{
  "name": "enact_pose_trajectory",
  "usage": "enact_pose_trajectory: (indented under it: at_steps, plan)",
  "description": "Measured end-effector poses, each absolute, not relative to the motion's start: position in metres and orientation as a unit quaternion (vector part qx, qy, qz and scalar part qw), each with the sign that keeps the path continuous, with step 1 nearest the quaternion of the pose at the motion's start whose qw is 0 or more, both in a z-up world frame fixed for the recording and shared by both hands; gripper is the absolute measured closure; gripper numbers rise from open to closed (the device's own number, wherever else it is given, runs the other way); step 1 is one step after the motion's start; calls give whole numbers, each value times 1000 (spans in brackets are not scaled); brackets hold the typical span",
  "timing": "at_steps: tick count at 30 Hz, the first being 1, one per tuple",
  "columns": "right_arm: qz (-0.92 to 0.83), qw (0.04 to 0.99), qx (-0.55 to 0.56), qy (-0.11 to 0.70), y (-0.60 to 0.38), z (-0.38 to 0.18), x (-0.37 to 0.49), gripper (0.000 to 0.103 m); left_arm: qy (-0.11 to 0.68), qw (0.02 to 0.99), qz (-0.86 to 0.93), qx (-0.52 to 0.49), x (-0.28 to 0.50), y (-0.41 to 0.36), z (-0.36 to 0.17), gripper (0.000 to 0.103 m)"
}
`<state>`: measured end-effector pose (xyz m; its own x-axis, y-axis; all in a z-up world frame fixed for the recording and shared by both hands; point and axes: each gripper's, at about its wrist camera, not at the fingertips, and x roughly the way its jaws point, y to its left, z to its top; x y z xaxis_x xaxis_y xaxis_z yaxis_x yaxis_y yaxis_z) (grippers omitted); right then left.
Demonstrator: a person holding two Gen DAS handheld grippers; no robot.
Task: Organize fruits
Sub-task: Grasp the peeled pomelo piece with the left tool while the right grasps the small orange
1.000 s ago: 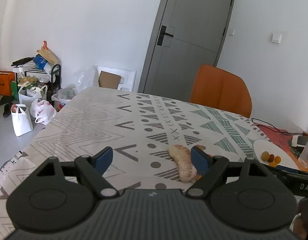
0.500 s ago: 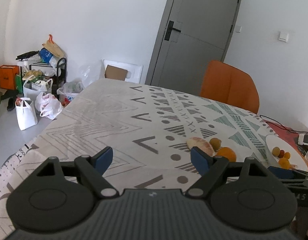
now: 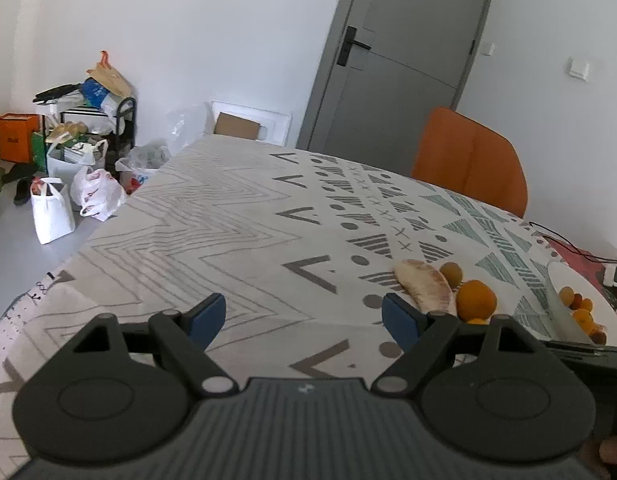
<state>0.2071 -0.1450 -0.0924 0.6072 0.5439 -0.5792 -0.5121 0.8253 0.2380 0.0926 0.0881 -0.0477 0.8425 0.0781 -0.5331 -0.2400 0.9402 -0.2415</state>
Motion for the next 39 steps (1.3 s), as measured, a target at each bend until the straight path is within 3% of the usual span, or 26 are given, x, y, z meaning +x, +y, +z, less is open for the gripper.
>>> enact_pose_trajectory:
  at_steps: [28, 31, 37, 39]
  plan:
    - [218, 924, 31, 311, -210, -90, 204, 85, 291, 952, -27, -88, 147, 8, -59, 22]
    - [218, 924, 32, 312, -214, -92, 204, 85, 297, 951, -29, -76, 151, 1, -62, 28]
    - [222, 921, 40, 317, -218, -96, 207, 84, 308, 949, -15, -64, 157, -4, -70, 50]
    - [223, 922, 40, 315, -217, -95, 207, 81, 308, 949, -5, -70, 157, 0, -70, 64]
